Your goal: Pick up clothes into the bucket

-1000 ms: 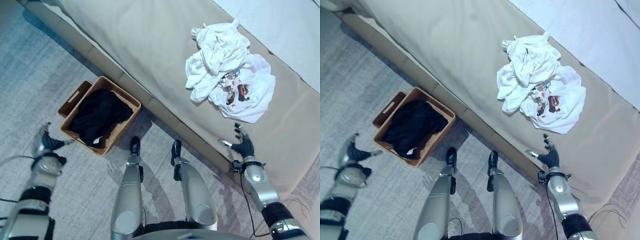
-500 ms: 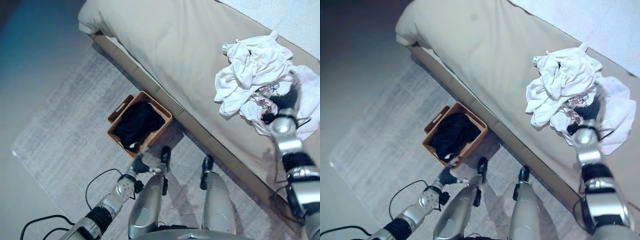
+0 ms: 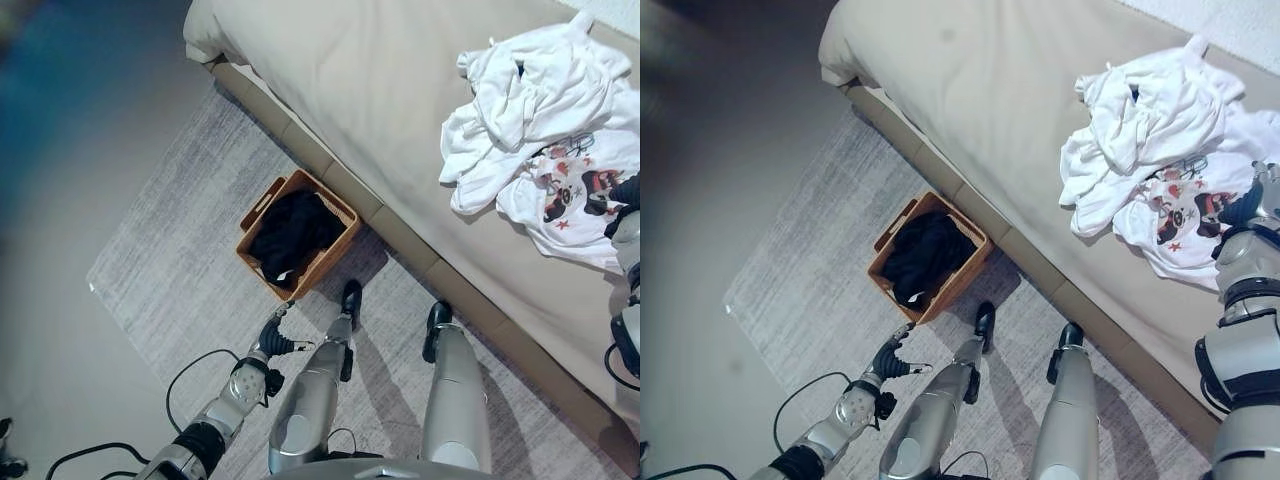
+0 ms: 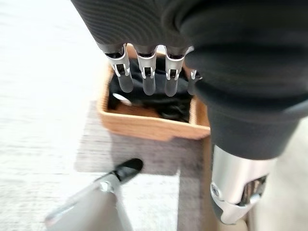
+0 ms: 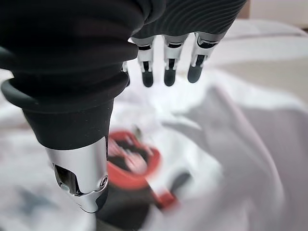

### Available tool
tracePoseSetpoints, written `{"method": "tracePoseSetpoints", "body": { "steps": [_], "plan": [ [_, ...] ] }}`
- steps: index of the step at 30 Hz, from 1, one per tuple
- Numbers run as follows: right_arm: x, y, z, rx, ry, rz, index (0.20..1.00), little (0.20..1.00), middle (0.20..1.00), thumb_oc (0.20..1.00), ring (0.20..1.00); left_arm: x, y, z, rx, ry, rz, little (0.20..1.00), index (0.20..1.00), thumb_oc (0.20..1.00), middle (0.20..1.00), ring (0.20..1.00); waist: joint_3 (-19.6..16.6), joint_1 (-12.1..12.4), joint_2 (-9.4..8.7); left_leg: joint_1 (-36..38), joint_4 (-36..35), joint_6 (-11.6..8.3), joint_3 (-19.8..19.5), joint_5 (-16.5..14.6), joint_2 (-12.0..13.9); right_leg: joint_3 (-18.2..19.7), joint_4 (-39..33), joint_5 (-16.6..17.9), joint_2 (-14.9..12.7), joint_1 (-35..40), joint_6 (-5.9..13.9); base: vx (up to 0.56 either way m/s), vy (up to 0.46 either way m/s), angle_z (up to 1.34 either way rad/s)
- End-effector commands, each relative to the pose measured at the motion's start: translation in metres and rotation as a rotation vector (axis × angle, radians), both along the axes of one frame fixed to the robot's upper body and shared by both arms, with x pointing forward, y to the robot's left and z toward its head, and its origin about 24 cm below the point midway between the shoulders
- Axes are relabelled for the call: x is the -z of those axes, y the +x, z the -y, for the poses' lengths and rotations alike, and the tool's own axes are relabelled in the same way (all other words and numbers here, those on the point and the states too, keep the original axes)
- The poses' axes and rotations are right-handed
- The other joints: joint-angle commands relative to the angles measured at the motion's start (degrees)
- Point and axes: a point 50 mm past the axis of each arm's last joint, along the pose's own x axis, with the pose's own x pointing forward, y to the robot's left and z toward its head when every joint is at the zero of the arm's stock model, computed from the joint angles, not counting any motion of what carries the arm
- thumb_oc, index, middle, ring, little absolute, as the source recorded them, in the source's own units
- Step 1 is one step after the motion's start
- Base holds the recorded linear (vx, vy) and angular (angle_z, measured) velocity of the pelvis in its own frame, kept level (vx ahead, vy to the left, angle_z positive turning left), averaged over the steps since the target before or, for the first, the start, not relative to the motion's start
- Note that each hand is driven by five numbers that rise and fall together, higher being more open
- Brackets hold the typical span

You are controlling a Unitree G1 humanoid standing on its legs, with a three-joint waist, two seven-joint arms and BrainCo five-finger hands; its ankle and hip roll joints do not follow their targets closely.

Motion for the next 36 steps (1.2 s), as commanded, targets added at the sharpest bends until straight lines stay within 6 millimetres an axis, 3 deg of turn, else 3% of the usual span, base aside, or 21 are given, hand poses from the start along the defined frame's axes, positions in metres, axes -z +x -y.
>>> {"method": "tracePoseSetpoints", "body": {
  "steps": [1, 9, 10, 12, 16, 19, 23, 24, 26, 30, 36],
  "plan": [
    [-0.042, -0.007, 0.014, 0.051, -0.019, 0.044, 1.0, 1.0, 1.0, 1.0, 1.0, -0.007, 0.008, 0.002, -0.042, -0.032, 0.039, 1.0, 1.0, 1.0, 1.0, 1.0, 4.3, -0.5, -0.76, 1.5, 1.9, 1.19, 1.0, -2.0, -1.3, 1.8, -6.2, 5.7, 0.0, 3.5, 2.59, 0.0, -0.002, 0.03],
    [-0.033, -0.002, 0.011, 0.0, 0.202, 0.065, 1.0, 1.0, 1.0, 1.0, 1.0, -0.017, 0.019, 0.013, 0.028, -0.054, 0.061, 1.0, 1.0, 1.0, 1.0, 1.0, 4.3, 0.2, -1.96, -3.5, 3.2, 1.49, 1.1, -1.5, -1.8, 1.5, -5.7, 5.8, -0.2, -0.9, 2.42, -0.01, -0.029, 0.02],
    [-0.029, 0.005, 0.003, -0.029, 0.227, 0.084, 0.865, 0.865, 0.865, 0.865, 0.865, -0.018, 0.021, 0.013, 0.03, -0.046, 0.065, 1.0, 1.0, 1.0, 1.0, 1.0, 4.3, 0.1, -2.42, -3.7, 3.1, 1.5, 1.1, -1.4, -1.7, 1.5, -5.9, 6.0, -0.1, -1.1, 2.41, -0.01, -0.011, 0.05],
    [-0.034, 0.013, -0.008, -0.087, 0.234, 0.113, 0.2, 0.2, 0.2, 0.2, 0.2, -0.018, 0.024, 0.012, 0.026, -0.04, 0.061, 1.0, 1.0, 1.0, 1.0, 1.0, 4.3, -0.1, -3.35, -3.8, 3.0, 1.44, 1.1, -1.2, -1.6, 1.3, -6.6, 6.3, 0.1, -0.7, 2.47, -0.01, 0.0, 0.05],
    [-0.048, 0.025, -0.025, -0.183, 0.239, 0.192, 0.2, 0.2, 0.2, 0.2, 0.2, -0.019, 0.027, 0.009, 0.011, -0.04, 0.071, 1.0, 1.0, 1.0, 1.0, 1.0, 4.3, -0.2, -4.85, -2.8, 3.4, 1.37, 1.0, -1.5, -1.8, 1.0, -7.9, 7.0, 0.1, 1.3, 2.72, 0.0, 0.009, 0.0],
    [-0.068, 0.031, -0.037, -0.254, 0.231, 0.271, 0.2, 0.2, 0.2, 0.2, 0.2, -0.019, 0.027, 0.002, -0.021, -0.043, 0.073, 1.0, 1.0, 1.0, 1.0, 1.0, 4.3, -0.2, -6.14, -1.5, 4.9, 1.43, 1.2, -2.6, -1.9, 1.0, -8.9, 7.6, 0.1, 3.8, 2.94, -0.02, 0.052, 0.0],
    [-0.101, 0.042, -0.069, -0.428, 0.189, 0.377, 0.2, 0.2, 0.2, 0.2, 0.2, -0.02, 0.024, -0.016, -0.062, -0.004, 0.09, 1.0, 1.0, 1.0, 1.0, 1.0, 4.3, -0.6, -8.75, 0.8, 6.7, 1.31, 2.1, -4.2, -1.5, 1.3, -11.5, 9.0, 0.8, 7.7, 3.34, -0.01, 0.037, -0.02],
    [-0.1, 0.042, -0.069, -0.427, 0.19, 0.377, 0.2, 0.2, 0.2, 0.2, 0.2, -0.02, 0.024, -0.016, -0.062, -0.003, 0.089, 1.0, 1.0, 1.0, 1.0, 1.0, 4.3, -0.6, -8.75, 0.8, 6.7, 1.32, 2.1, -4.2, -1.5, 1.2, -11.5, 9.0, 0.8, 7.8, 3.34, 0.01, 0.043, -0.15],
    [-0.127, 0.042, -0.095, -0.568, 0.124, 0.449, 0.2, 0.2, 0.2, 0.2, 0.2, -0.021, 0.018, -0.034, -0.114, 0.001, 0.098, 1.0, 1.0, 1.0, 1.0, 1.0, 4.3, -1.1, -10.89, 3.7, 7.9, 1.32, 3.0, -5.7, -0.9, 1.7, -14.3, 10.3, 1.8, 12.0, 3.83, 0.02, 0.066, -0.17],
    [-0.152, 0.035, -0.126, -0.733, 0.075, 0.56, 0.2, 0.2, 0.2, 0.2, 0.2, -0.029, 0.019, -0.048, -0.172, -0.063, 0.132, 1.0, 1.0, 1.0, 1.0, 1.0, 3.8, -1.6, -13.55, 8.0, 9.6, 1.7, 5.1, -8.1, -0.3, 3.2, -18.4, 12.5, 3.2, 17.2, 4.48, 0.03, 0.096, -0.4],
    [-0.157, 0.022, -0.153, -0.908, 0.063, 0.618, 0.2, 0.2, 0.2, 0.2, 0.2, -0.061, 0.029, -0.059, -0.175, -0.13, 0.266, 1.0, 1.0, 1.0, 1.0, 1.0, -1.8, -2.5, -16.7, 14.5, 8.5, 2.62, 8.8, -11.0, 0.5, 6.7, -25.6, 15.5, 4.4, 23.9, 6.14, 0.09, 0.119, -0.44]
  ]
}}
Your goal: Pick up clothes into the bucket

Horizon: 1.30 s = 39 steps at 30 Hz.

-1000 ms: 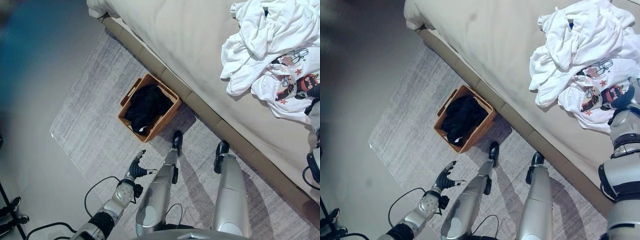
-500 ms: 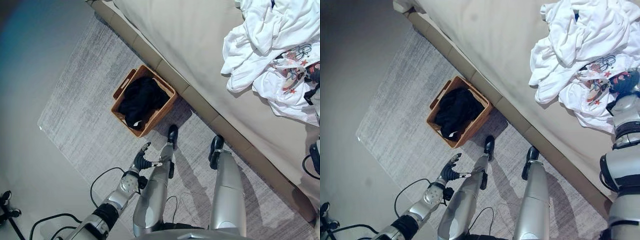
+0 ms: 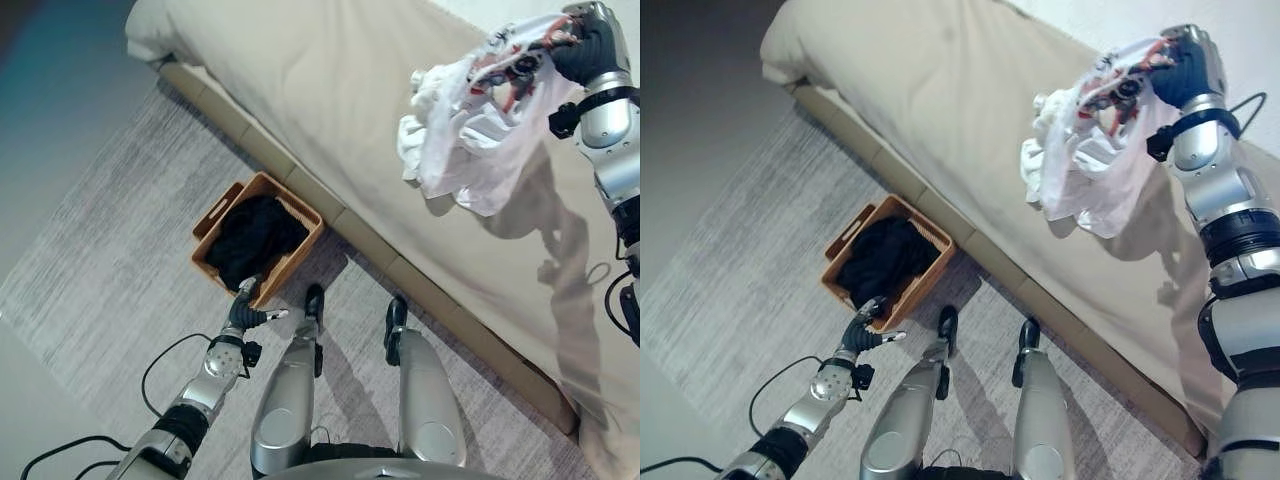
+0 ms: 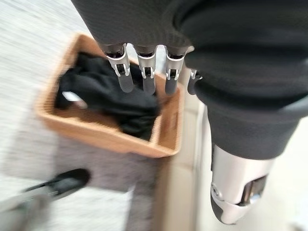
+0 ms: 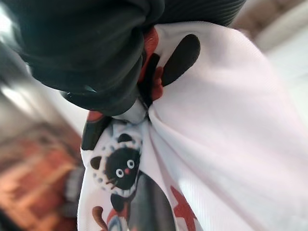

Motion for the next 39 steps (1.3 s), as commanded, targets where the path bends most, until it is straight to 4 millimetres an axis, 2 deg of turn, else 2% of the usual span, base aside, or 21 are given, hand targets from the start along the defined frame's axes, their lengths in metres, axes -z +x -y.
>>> {"method": "tracePoseSetpoints", "body": {
  "steps": [1, 6, 11, 16, 17, 18, 20, 21, 22, 23, 24, 26, 27, 32, 39],
  "plan": [
    [-0.024, -0.017, 0.002, -0.046, 0.026, 0.148, 0.2, 0.2, 0.2, 0.2, 0.2, -0.021, -0.002, -0.01, -0.004, -0.049, 0.124, 1.0, 1.0, 1.0, 1.0, 1.0, -7.1, -0.4, -3.74, 1.3, 4.7, 1.38, 1.3, -6.8, -2.2, 0.7, -8.1, 7.0, -1.0, 4.7, 3.47, 0.13, 0.094, -0.44],
    [-0.019, -0.03, 0.004, -0.04, 0.032, 0.223, 0.2, 0.2, 0.2, 0.2, 0.2, -0.053, 0.017, -0.002, 0.032, -0.098, 0.257, 1.0, 1.0, 1.0, 1.0, 1.0, -12.2, -0.7, -4.47, 5.7, 2.7, 1.95, 2.3, -8.0, -2.9, 0.9, -12.0, 7.5, -1.5, 9.4, 4.27, 0.12, 0.073, -0.28],
    [-0.019, -0.036, -0.008, -0.104, 0.059, 0.264, 0.2, 0.2, 0.2, 0.2, 0.2, -0.097, 0.038, 0.026, 0.188, -0.172, 0.399, 1.0, 1.0, 1.0, 1.0, 1.0, -16.5, -1.8, -5.19, 8.6, 2.2, 2.34, 2.5, -9.3, -3.1, 0.7, -13.2, 7.2, -1.8, 12.5, 4.6, 0.1, 0.04, 0.0],
    [-0.002, -0.028, -0.026, -0.237, 0.046, 0.118, 0.2, 0.2, 0.2, 0.2, 0.2, -0.173, 0.05, 0.064, 0.457, -0.161, 0.62, 1.0, 1.0, 1.0, 1.0, 1.0, -20.2, -2.2, -5.83, 11.7, -0.2, 2.46, 3.7, -9.5, -2.6, 1.0, -16.4, 8.4, -1.5, 15.2, 5.13, 0.06, 0.006, -0.04],
    [-0.002, -0.028, -0.026, -0.236, 0.046, 0.118, 0.2, 0.2, 0.2, 0.2, 0.2, -0.173, 0.05, 0.064, 0.457, -0.161, 0.62, 1.0, 1.0, 1.0, 1.0, 1.0, -20.1, -2.1, -5.83, 11.8, -0.3, 2.45, 3.7, -9.5, -2.6, 1.0, -16.6, 8.4, -1.5, 15.3, 5.14, 0.04, -0.012, 0.01],
    [0.005, -0.028, -0.029, -0.269, 0.033, 0.068, 0.2, 0.2, 0.2, 0.2, 0.2, -0.189, 0.053, 0.076, 0.512, -0.153, 0.666, 1.0, 1.0, 1.0, 1.0, 1.0, -21.0, -2.2, -5.96, 12.6, -1.2, 2.39, 3.8, -9.3, -2.4, 0.6, -17.3, 8.5, -1.6, 16.0, 5.23, 0.04, -0.017, -0.02],
    [0.013, -0.029, -0.039, -0.336, 0.019, 0.023, 0.2, 0.2, 0.2, 0.2, 0.2, -0.202, 0.057, 0.093, 0.586, -0.167, 0.681, 1.0, 1.0, 1.0, 1.0, 1.0, -22.0, -2.5, -5.97, 13.2, -2.0, 2.3, 3.6, -8.8, -2.3, 0.0, -17.3, 8.4, -1.7, 16.7, 5.23, 0.05, -0.02, -0.03],
    [0.016, -0.029, -0.042, -0.354, 0.007, -0.002, 0.2, 0.2, 0.2, 0.2, 0.2, -0.206, 0.06, 0.104, 0.629, -0.193, 0.664, 1.0, 1.0, 1.0, 1.0, 1.0, -22.3, -2.7, -5.93, 13.6, -2.4, 2.28, 3.3, -8.6, -2.3, -0.3, -17.3, 8.4, -1.7, 17.0, 5.2, 0.03, -0.013, 0.0],
    [0.016, -0.03, -0.041, -0.353, 0.007, -0.002, 0.2, 0.2, 0.2, 0.2, 0.2, -0.206, 0.061, 0.105, 0.631, -0.194, 0.664, 1.0, 1.0, 1.0, 1.0, 1.0, -22.3, -2.6, -5.91, 13.7, -2.5, 2.28, 3.3, -8.6, -2.3, -0.4, -17.3, 8.4, -1.7, 17.1, 5.2, 0.06, -0.017, -0.01],
    [0.025, -0.03, -0.045, -0.38, 0.008, -0.039, 0.2, 0.2, 0.2, 0.2, 0.2, -0.213, 0.063, 0.121, 0.701, -0.229, 0.644, 1.0, 1.0, 1.0, 1.0, 1.0, -22.9, -2.9, -5.79, 14.5, -3.2, 2.3, 3.1, -8.5, -2.3, -0.7, -17.8, 8.3, -1.7, 18.0, 5.22, 0.06, -0.014, 0.02],
    [0.028, -0.03, -0.05, -0.406, 0.001, -0.06, 0.2, 0.2, 0.2, 0.2, 0.2, -0.215, 0.064, 0.129, 0.736, -0.229, 0.631, 1.0, 1.0, 1.0, 1.0, 1.0, -23.3, -3.1, -5.68, 14.9, -3.5, 2.3, 3.1, -8.4, -2.2, -0.9, -18.1, 8.3, -1.7, 18.5, 5.27, 0.07, -0.02, 0.06],
    [0.03, -0.033, -0.056, -0.445, -0.01, -0.08, 0.2, 0.2, 0.2, 0.2, 0.2, -0.216, 0.065, 0.137, 0.777, -0.229, 0.61, 1.0, 1.0, 1.0, 1.0, 1.0, -23.6, -3.2, -5.61, 15.4, -3.8, 2.25, 3.2, -8.4, -2.2, -1.2, -18.4, 8.3, -1.7, 18.9, 5.36, 0.04, -0.016, 0.01],
    [0.036, -0.035, -0.063, -0.508, 0.009, -0.11, 0.2, 0.2, 0.2, 0.2, 0.2, -0.214, 0.066, 0.148, 0.822, -0.247, 0.565, 1.0, 1.0, 1.0, 1.0, 1.0, -24.0, -3.3, -5.51, 16.0, -4.0, 2.24, 3.2, -8.4, -2.1, -1.3, -18.7, 8.3, -1.7, 19.6, 5.4, 0.03, -0.021, -0.06],
    [0.042, -0.047, -0.078, -0.621, -0.003, -0.15, 0.2, 0.2, 0.2, 0.2, 0.2, -0.204, 0.068, 0.165, 0.886, -0.24, 0.468, 1.0, 1.0, 1.0, 1.0, 1.0, -25.2, -3.8, -5.18, 17.3, -4.4, 2.11, 3.2, -8.5, -1.9, -1.6, -19.0, 8.0, -1.6, 21.0, 5.42, 0.04, -0.014, -0.02],
    [0.045, -0.068, -0.099, -0.844, 0.053, -0.184, 0.2, 0.2, 0.2, 0.2, 0.2, -0.185, 0.076, 0.183, 0.84, -0.206, 0.392, 1.0, 1.0, 1.0, 1.0, 1.0, -26.1, -4.7, -5.31, 18.8, -4.9, 1.99, 2.7, -8.5, -1.7, -2.3, -17.9, 6.8, -1.5, 22.5, 5.22, 0.01, -0.003, 0.01]
  ]
}}
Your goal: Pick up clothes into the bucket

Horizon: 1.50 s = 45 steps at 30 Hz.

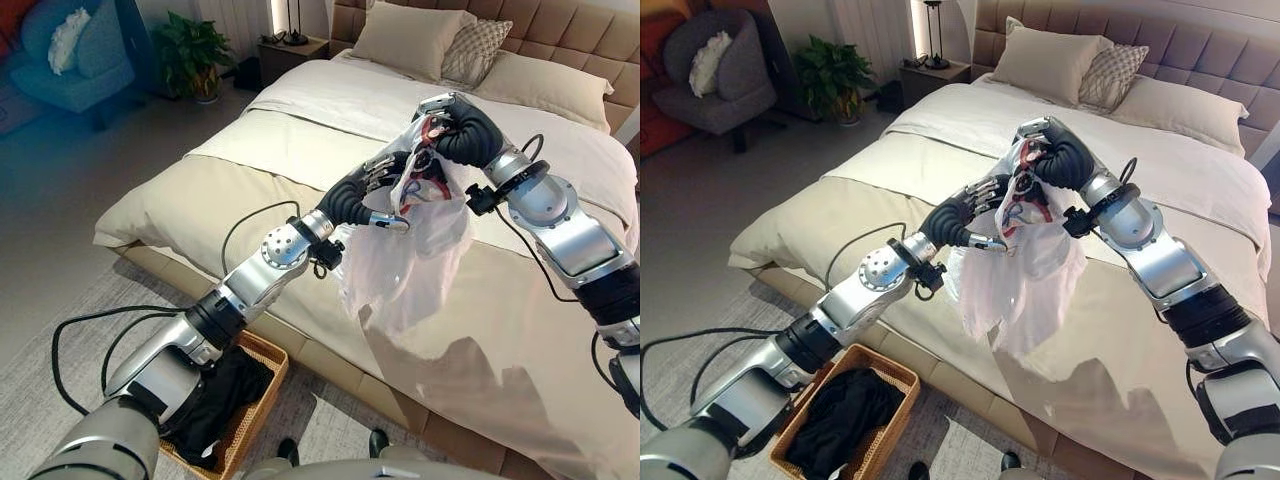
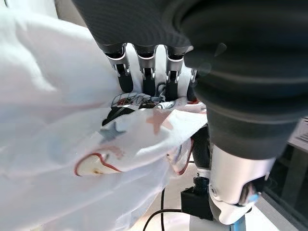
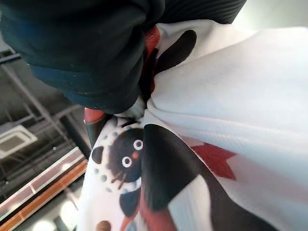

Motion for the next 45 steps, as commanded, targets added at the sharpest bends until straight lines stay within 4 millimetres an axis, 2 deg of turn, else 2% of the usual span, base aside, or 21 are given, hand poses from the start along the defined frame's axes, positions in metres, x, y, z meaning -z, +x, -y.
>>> {"method": "tracePoseSetpoints", "body": {
  "steps": [1, 7, 12, 18, 23, 28, 30, 31, 32, 33, 37, 38, 39, 41, 42, 45],
  "plan": [
    [-0.039, -0.031, -0.029, -0.267, 0.137, 0.131, 0.2, 0.2, 0.2, 0.2, 0.2, 0.008, 0.016, 0.02, -0.057, 0.087, -0.007, 1.0, 1.0, 1.0, 1.0, 1.0, -4.5, 0.6, -1.62, -0.4, 4.1, 0.6, -1.5, -6.2, -1.1, -3.1, 4.8, -0.7, -0.8, -1.7, 1.97, 0.01, -0.008, 0.08],
    [-0.041, -0.044, -0.042, -0.4, 0.203, 0.121, 0.2, 0.2, 0.2, 0.2, 0.2, 0.006, 0.01, 0.05, -0.026, 0.099, 0.022, 1.0, 1.0, 1.0, 1.0, 1.0, -4.7, 0.6, -1.65, -0.6, 3.7, 0.69, -1.9, -5.9, -1.0, -3.5, 4.3, -0.6, -0.9, -1.8, 1.99, -0.01, -0.001, 0.05],
    [-0.045, -0.056, -0.052, -0.497, 0.276, 0.133, 0.2, 0.2, 0.2, 0.2, 0.2, 0.016, 0.009, 0.067, -0.048, 0.117, 0.0, 1.0, 1.0, 1.0, 1.0, 1.0, -4.5, 0.3, -1.83, -0.9, 4.1, 0.93, -2.4, -5.9, -1.2, -3.5, 5.0, -0.8, -0.9, -2.1, 1.83, -0.01, 0.001, 0.01],
    [-0.051, -0.06, -0.055, -0.514, 0.298, 0.17, 0.2, 0.2, 0.2, 0.2, 0.2, 0.022, 0.006, 0.075, -0.041, 0.11, -0.036, 1.0, 1.0, 1.0, 1.0, 1.0, -4.5, 0.2, -1.93, -0.9, 4.3, 1.05, -2.6, -6.1, -1.3, -3.5, 5.2, -0.9, -1.0, -2.0, 1.72, 0.0, 0.0, 0.0],
    [-0.055, -0.051, -0.047, -0.425, 0.312, 0.208, 0.2, 0.2, 0.2, 0.2, 0.2, 0.023, 0.004, 0.076, -0.021, 0.118, -0.033, 1.0, 1.0, 1.0, 1.0, 1.0, -4.7, 0.4, -1.95, -0.9, 4.5, 1.14, -2.9, -6.3, -1.4, -3.7, 5.2, -1.1, -1.0, -1.9, 1.71, 0.0, 0.0, 0.0],
    [-0.059, -0.024, -0.019, -0.174, 0.329, 0.256, 0.2, 0.2, 0.2, 0.2, 0.2, 0.023, 0.004, 0.062, -0.041, 0.094, -0.032, 1.0, 1.0, 1.0, 1.0, 1.0, -5.1, 0.9, -2.36, -1.5, 4.8, 1.21, -3.2, -5.9, -1.5, -4.0, 5.2, -0.6, -1.2, -2.2, 1.63, -0.01, 0.003, 0.01],
    [-0.061, -0.007, 0.001, -0.024, 0.315, 0.251, 0.2, 0.2, 0.2, 0.2, 0.2, 0.021, 0.005, 0.051, -0.058, 0.067, -0.033, 1.0, 1.0, 1.0, 1.0, 1.0, -5.2, 1.5, -2.71, -1.5, 4.9, 1.15, -3.4, -5.9, -1.5, -4.2, 5.2, -0.6, -1.2, -2.0, 1.55, 0.0, 0.0, 0.0],
    [-0.061, -0.007, 0.0, -0.025, 0.315, 0.251, 0.2, 0.2, 0.2, 0.2, 0.2, 0.021, 0.005, 0.051, -0.059, 0.067, -0.033, 1.0, 1.0, 1.0, 1.0, 1.0, -5.2, 1.4, -2.69, -1.5, 4.9, 1.15, -3.4, -5.9, -1.5, -4.2, 5.2, -0.6, -1.2, -2.0, 1.55, 0.0, 0.0, 0.0],
    [-0.06, 0.007, 0.018, 0.095, 0.316, 0.235, 0.2, 0.2, 0.2, 0.2, 0.2, 0.02, 0.006, 0.039, -0.078, 0.049, -0.034, 1.0, 1.0, 1.0, 1.0, 1.0, -5.1, 2.0, -3.09, -1.7, 5.1, 1.03, -3.6, -5.8, -1.5, -4.3, 5.2, -0.6, -1.2, -1.9, 1.49, 0.0, 0.0, 0.0],
    [-0.06, 0.007, 0.018, 0.093, 0.316, 0.235, 0.2, 0.2, 0.2, 0.2, 0.2, 0.02, 0.006, 0.039, -0.08, 0.048, -0.033, 1.0, 1.0, 1.0, 1.0, 1.0, -5.1, 1.9, -3.07, -1.7, 5.1, 1.03, -3.6, -5.8, -1.5, -4.3, 5.2, -0.6, -1.2, -1.9, 1.49, -0.02, -0.003, 0.04],
    [-0.06, 0.022, 0.049, 0.299, 0.235, 0.22, 0.2, 0.2, 0.2, 0.2, 0.2, 0.013, 0.006, 0.013, -0.118, 0.012, -0.011, 1.0, 1.0, 1.0, 1.0, 1.0, -5.1, 2.6, -3.59, -2.0, 5.2, 0.84, -4.0, -5.8, -1.4, -5.0, 5.0, -0.7, -1.2, -1.6, 1.35, -0.01, 0.001, 0.08],
    [-0.06, 0.022, 0.049, 0.299, 0.235, 0.22, 0.2, 0.2, 0.2, 0.2, 0.2, 0.013, 0.006, 0.013, -0.118, 0.012, -0.011, 1.0, 1.0, 1.0, 1.0, 1.0, -5.1, 2.6, -3.58, -2.0, 5.2, 0.84, -4.0, -5.8, -1.4, -5.0, 5.0, -0.7, -1.2, -1.6, 1.35, 0.02, 0.001, 0.12],
    [-0.055, 0.027, 0.065, 0.377, 0.24, 0.19, 0.2, 0.2, 0.2, 0.2, 0.2, 0.008, 0.005, 0.001, -0.136, -0.023, -0.005, 1.0, 1.0, 1.0, 1.0, 1.0, -5.0, 3.0, -3.75, -1.7, 5.1, 0.69, -4.4, -6.2, -1.3, -5.4, 5.1, -1.1, -1.1, -1.2, 1.28, 0.0, 0.003, 0.09],
    [-0.053, 0.029, 0.071, 0.401, 0.25, 0.173, 0.2, 0.2, 0.2, 0.2, 0.2, 0.004, 0.003, -0.004, -0.144, -0.037, 0.007, 1.0, 1.0, 1.0, 1.0, 1.0, -4.9, 3.1, -3.92, -2.1, 5.2, 0.66, -4.5, -5.6, -1.4, -5.5, 5.0, -0.7, -1.2, -1.3, 1.18, 0.0, -0.002, 0.15],
    [-0.045, 0.032, 0.081, 0.447, 0.258, 0.137, 0.2, 0.2, 0.2, 0.2, 0.2, -0.005, 0.0, -0.016, -0.16, -0.068, 0.042, 1.0, 1.0, 1.0, 1.0, 1.0, -4.9, 3.6, -4.03, -1.9, 5.2, 0.5, -4.7, -6.0, -1.3, -5.9, 5.1, -1.3, -1.0, -0.9, 1.14, 0.0, -0.008, 0.16],
    [-0.044, 0.032, 0.086, 0.467, 0.25, 0.128, 0.2, 0.2, 0.2, 0.2, 0.2, -0.022, -0.005, -0.03, -0.183, -0.088, 0.124, 1.0, 1.0, 1.0, 1.0, 1.0, -4.9, 3.9, -4.27, -2.2, 5.3, 0.44, -5.2, -5.5, -1.3, -6.5, 5.2, -1.0, -1.1, -1.0, 0.99, 0.0, -0.008, 0.12]
  ]
}}
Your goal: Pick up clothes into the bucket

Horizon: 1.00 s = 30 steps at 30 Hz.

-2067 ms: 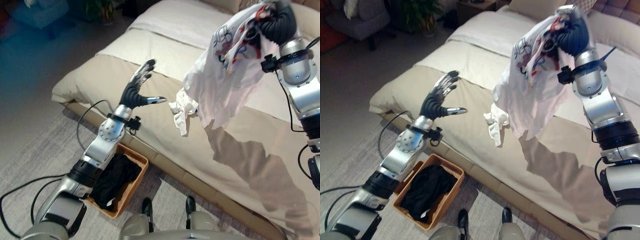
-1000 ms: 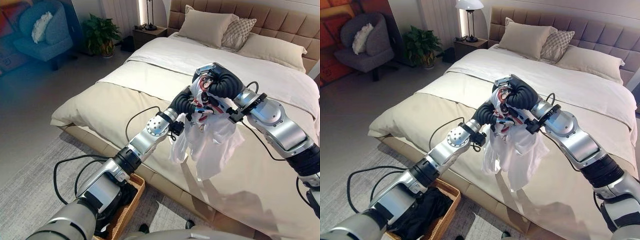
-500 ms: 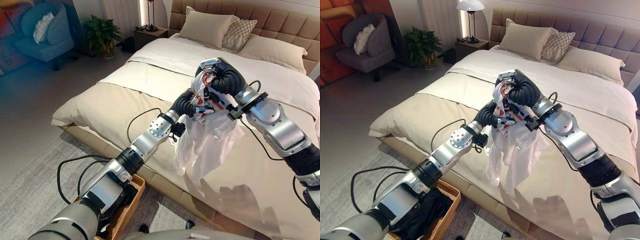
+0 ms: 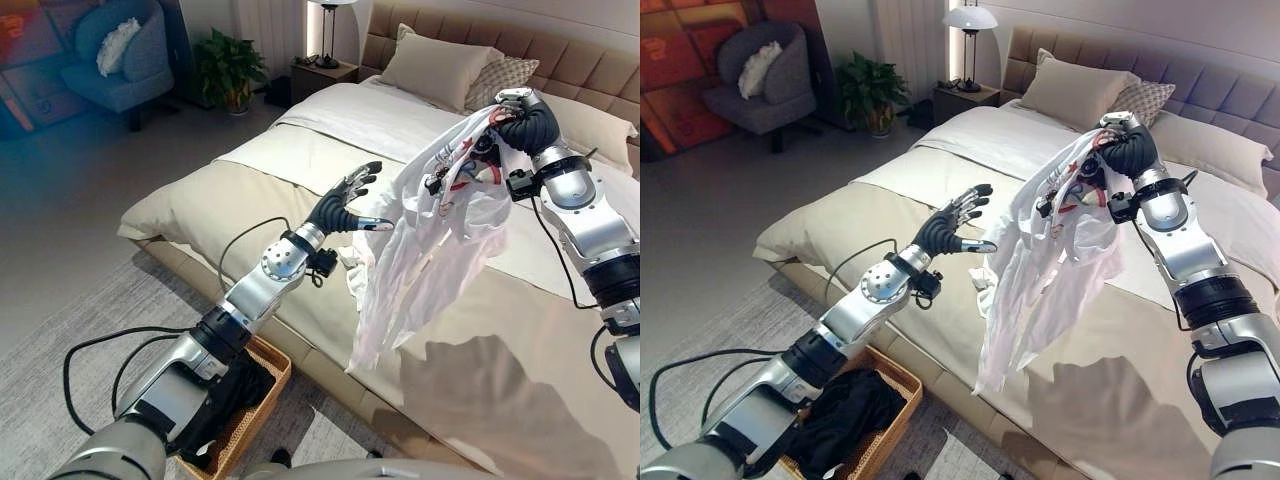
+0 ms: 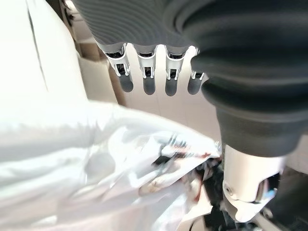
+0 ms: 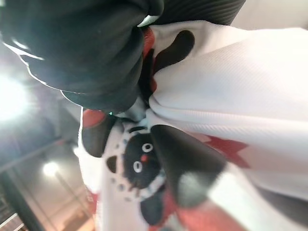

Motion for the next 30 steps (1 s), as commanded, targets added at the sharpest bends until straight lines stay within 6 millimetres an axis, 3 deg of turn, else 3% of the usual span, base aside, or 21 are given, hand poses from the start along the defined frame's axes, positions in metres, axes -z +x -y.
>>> {"method": "tracePoseSetpoints", "body": {
  "steps": [1, 7, 13, 22, 30],
  "plan": [
    [-0.059, -0.005, 0.004, 0.019, 0.02, 0.214, 0.2, 0.2, 0.2, 0.2, 0.2, -0.042, -0.001, -0.007, 0.002, -0.089, 0.169, 1.0, 1.0, 1.0, 1.0, 1.0, -2.6, 2.1, -2.61, -2.0, 5.1, 0.25, -1.8, -5.8, -1.3, -2.4, 6.6, -1.0, -1.0, -3.6, 0.98, 0.01, -0.005, 0.15],
    [-0.056, -0.009, -0.008, -0.063, 0.03, 0.219, 0.2, 0.2, 0.2, 0.2, 0.2, -0.059, -0.006, -0.013, -0.001, -0.158, 0.223, 1.0, 1.0, 1.0, 1.0, 1.0, -2.8, 2.1, -2.55, -1.5, 4.9, 0.25, -2.0, -6.3, -1.3, -2.6, 7.0, -1.8, -0.9, -3.3, 0.94, 0.02, 0.0, 0.07],
    [-0.062, -0.018, -0.039, -0.266, 0.043, 0.246, 0.2, 0.2, 0.2, 0.2, 0.2, -0.06, 0.004, -0.003, -0.005, -0.113, 0.225, 1.0, 1.0, 1.0, 1.0, 1.0, -2.9, 1.6, -2.24, -1.1, 4.7, 0.28, -1.8, -6.4, -1.2, -2.1, 7.1, -2.0, -0.7, -3.2, 0.87, 0.01, -0.002, 0.0],
    [-0.08, -0.046, -0.089, -0.551, -0.037, 0.33, 0.2, 0.2, 0.2, 0.2, 0.2, -0.038, 0.025, 0.02, -0.021, 0.025, 0.151, 1.0, 1.0, 1.0, 1.0, 1.0, -2.7, -0.2, -1.52, -0.6, 4.7, 0.32, -0.7, -6.6, -1.0, -0.7, 7.5, -2.1, -0.5, -3.8, 1.0, 0.01, -0.001, -0.09],
    [-0.094, -0.071, -0.119, -0.726, -0.061, 0.426, 0.2, 0.2, 0.2, 0.2, 0.2, -0.015, 0.033, 0.038, -0.037, 0.135, 0.102, 1.0, 1.0, 1.0, 1.0, 1.0, -2.2, -1.5, -1.02, -0.7, 5.1, 0.45, 0.1, -6.9, -0.9, 0.4, 8.0, -2.3, -0.3, -4.5, 1.02, 0.01, 0.0, -0.09]
  ]
}}
